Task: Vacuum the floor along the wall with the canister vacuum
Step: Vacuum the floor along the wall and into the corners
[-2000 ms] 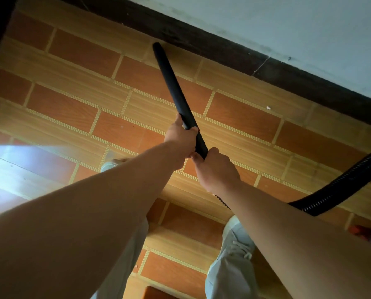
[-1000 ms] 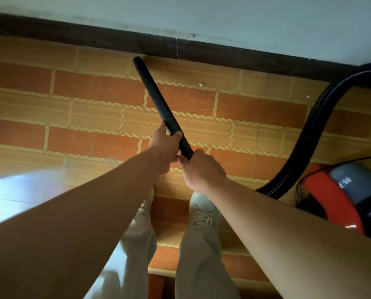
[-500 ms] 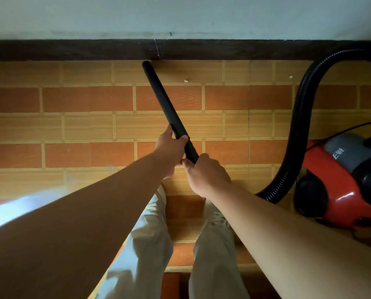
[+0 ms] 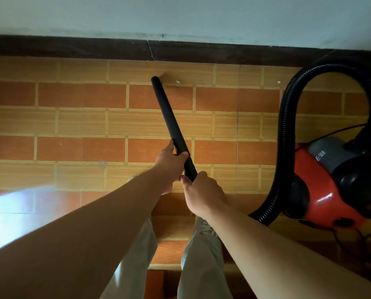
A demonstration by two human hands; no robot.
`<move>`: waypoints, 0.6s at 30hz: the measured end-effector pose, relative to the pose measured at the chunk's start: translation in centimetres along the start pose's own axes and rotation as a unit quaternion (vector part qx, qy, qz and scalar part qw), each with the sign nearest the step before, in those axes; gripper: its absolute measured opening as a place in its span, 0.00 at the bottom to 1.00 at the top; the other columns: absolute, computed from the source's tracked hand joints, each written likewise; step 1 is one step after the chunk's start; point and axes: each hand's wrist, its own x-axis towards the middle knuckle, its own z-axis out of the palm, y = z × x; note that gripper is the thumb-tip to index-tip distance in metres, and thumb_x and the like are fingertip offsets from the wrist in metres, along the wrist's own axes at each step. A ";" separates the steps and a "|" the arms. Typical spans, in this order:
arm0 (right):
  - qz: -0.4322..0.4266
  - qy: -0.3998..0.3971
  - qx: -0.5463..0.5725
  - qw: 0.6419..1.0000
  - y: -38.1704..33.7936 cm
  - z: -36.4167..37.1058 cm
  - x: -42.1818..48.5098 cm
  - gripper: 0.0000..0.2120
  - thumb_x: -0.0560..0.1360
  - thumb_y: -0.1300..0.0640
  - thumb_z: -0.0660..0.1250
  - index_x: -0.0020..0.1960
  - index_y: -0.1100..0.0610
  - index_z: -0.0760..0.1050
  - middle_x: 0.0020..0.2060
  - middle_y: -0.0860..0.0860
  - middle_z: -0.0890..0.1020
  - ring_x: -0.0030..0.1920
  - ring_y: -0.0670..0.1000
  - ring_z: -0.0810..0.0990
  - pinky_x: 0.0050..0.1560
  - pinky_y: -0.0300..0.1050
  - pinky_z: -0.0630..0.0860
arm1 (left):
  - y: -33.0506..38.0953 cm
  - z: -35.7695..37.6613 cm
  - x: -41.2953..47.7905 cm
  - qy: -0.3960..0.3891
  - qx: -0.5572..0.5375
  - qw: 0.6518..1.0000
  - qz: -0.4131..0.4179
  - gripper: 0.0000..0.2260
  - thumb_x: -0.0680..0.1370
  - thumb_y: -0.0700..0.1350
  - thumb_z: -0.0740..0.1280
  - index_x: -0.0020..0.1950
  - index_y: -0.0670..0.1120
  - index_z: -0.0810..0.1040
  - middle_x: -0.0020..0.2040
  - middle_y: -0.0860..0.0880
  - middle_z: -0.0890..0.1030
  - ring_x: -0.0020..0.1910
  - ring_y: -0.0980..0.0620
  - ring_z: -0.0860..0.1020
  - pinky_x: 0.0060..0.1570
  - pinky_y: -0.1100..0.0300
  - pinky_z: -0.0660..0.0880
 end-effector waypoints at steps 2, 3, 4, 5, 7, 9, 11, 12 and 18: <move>0.000 -0.001 0.001 1.000 1.0 0.4 -0.5 0.25 0.83 0.35 0.54 0.60 0.57 0.69 0.46 0.53 0.81 0.41 0.55 0.83 0.35 0.48 0.76 | -0.7 0.6 -0.6 -0.003 0.008 1.000 -0.004 0.32 0.82 0.45 0.66 0.81 0.59 0.56 0.57 0.45 0.83 0.52 0.44 0.83 0.48 0.41 0.84; 0.002 -0.003 0.005 1.000 1.5 0.5 -0.8 0.26 0.83 0.35 0.54 0.61 0.57 0.69 0.47 0.54 0.82 0.44 0.56 0.83 0.38 0.49 0.78 | -1.0 0.8 -0.9 -0.007 0.010 1.000 -0.004 0.32 0.82 0.45 0.66 0.81 0.59 0.55 0.57 0.45 0.83 0.52 0.44 0.83 0.49 0.41 0.83; 0.006 -0.004 0.008 1.000 1.9 0.7 -1.1 0.26 0.83 0.34 0.53 0.61 0.57 0.69 0.48 0.54 0.82 0.45 0.56 0.84 0.41 0.50 0.79 | -1.3 1.1 -1.1 -0.012 0.011 1.000 -0.002 0.32 0.82 0.45 0.66 0.81 0.58 0.55 0.57 0.45 0.83 0.52 0.44 0.83 0.50 0.41 0.83; 0.010 -0.005 0.007 1.000 2.3 0.9 -1.4 0.26 0.83 0.34 0.53 0.61 0.57 0.69 0.49 0.54 0.82 0.46 0.56 0.84 0.42 0.51 0.80 | -1.6 1.4 -1.4 -0.016 0.012 1.000 -0.002 0.31 0.82 0.44 0.66 0.81 0.58 0.55 0.57 0.45 0.83 0.52 0.44 0.84 0.50 0.41 0.83; 0.018 0.000 0.005 1.000 3.0 1.2 -1.8 0.26 0.82 0.33 0.53 0.61 0.56 0.69 0.49 0.54 0.83 0.46 0.56 0.85 0.45 0.51 0.82 | -2.0 1.9 -1.9 -0.021 0.013 1.000 -0.005 0.31 0.83 0.44 0.66 0.81 0.58 0.55 0.56 0.45 0.83 0.52 0.45 0.84 0.50 0.45 0.84; 0.022 0.006 0.014 1.000 3.7 1.6 -1.9 0.27 0.82 0.33 0.53 0.61 0.57 0.69 0.49 0.54 0.83 0.46 0.56 0.85 0.45 0.53 0.83 | -2.3 2.4 -2.2 -0.025 0.015 1.000 -0.007 0.32 0.82 0.44 0.66 0.82 0.58 0.55 0.56 0.46 0.83 0.51 0.46 0.83 0.48 0.48 0.84; 0.028 0.007 0.024 0.999 4.3 1.7 -2.0 0.27 0.82 0.33 0.54 0.61 0.57 0.70 0.49 0.54 0.83 0.46 0.57 0.85 0.46 0.53 0.83 | -2.4 3.0 -2.6 -0.027 0.021 0.999 -0.006 0.32 0.83 0.44 0.66 0.82 0.58 0.55 0.56 0.46 0.83 0.51 0.47 0.83 0.49 0.49 0.84; 0.031 0.008 0.028 0.999 4.5 1.7 -2.1 0.27 0.82 0.33 0.54 0.61 0.57 0.70 0.49 0.54 0.83 0.46 0.57 0.85 0.46 0.53 0.83 | -2.4 3.2 -2.7 -0.028 0.022 0.999 -0.005 0.31 0.83 0.43 0.66 0.82 0.57 0.55 0.56 0.46 0.83 0.51 0.47 0.83 0.48 0.50 0.84; 0.043 0.014 0.053 0.998 5.3 0.4 -2.1 0.26 0.83 0.34 0.54 0.61 0.57 0.71 0.41 0.49 0.77 0.43 0.54 0.81 0.40 0.47 0.75 | -1.5 4.4 -2.5 -0.044 0.047 0.998 0.002 0.32 0.83 0.44 0.65 0.82 0.57 0.54 0.56 0.46 0.83 0.51 0.48 0.83 0.48 0.49 0.83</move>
